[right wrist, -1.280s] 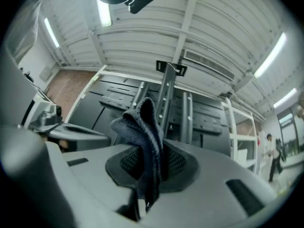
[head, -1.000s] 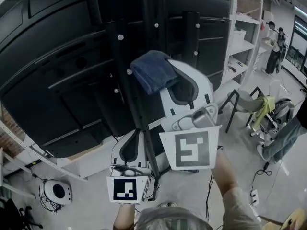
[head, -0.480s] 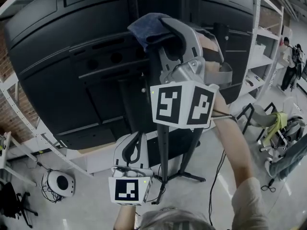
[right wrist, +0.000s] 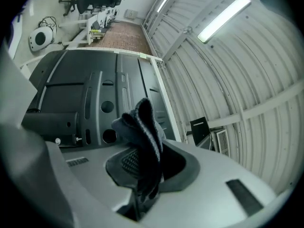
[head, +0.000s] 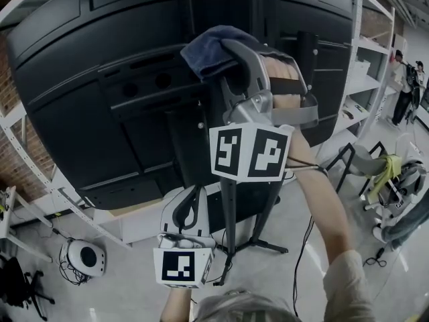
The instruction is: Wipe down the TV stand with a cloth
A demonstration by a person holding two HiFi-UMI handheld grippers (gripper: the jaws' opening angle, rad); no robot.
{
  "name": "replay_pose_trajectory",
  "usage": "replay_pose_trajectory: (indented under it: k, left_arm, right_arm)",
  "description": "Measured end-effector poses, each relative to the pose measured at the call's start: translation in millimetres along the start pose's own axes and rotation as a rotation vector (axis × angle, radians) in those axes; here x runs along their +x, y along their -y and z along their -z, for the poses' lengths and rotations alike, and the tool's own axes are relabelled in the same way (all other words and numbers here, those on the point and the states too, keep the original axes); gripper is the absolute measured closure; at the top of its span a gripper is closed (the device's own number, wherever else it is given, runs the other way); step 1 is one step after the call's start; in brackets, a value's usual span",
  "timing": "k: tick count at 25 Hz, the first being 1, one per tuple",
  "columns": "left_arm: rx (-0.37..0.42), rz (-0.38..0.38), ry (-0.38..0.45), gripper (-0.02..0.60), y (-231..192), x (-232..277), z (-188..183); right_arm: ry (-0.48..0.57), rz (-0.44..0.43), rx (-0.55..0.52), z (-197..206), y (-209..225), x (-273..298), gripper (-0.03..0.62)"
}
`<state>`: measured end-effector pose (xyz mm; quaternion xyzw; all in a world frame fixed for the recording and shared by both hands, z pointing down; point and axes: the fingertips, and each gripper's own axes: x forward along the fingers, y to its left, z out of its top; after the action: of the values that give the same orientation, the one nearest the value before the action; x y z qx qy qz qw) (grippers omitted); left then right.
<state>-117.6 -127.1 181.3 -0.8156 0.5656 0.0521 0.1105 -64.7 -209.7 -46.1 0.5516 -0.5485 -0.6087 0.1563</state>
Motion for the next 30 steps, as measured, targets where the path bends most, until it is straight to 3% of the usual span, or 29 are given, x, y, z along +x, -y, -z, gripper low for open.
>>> replay_pose_trajectory:
  k: [30]
  left_arm:
    - [-0.052,0.02,-0.054,0.566,-4.7,8.2,28.3]
  right_arm:
    - [-0.068,-0.209,0.045,29.5,-85.0,-53.3,0.537]
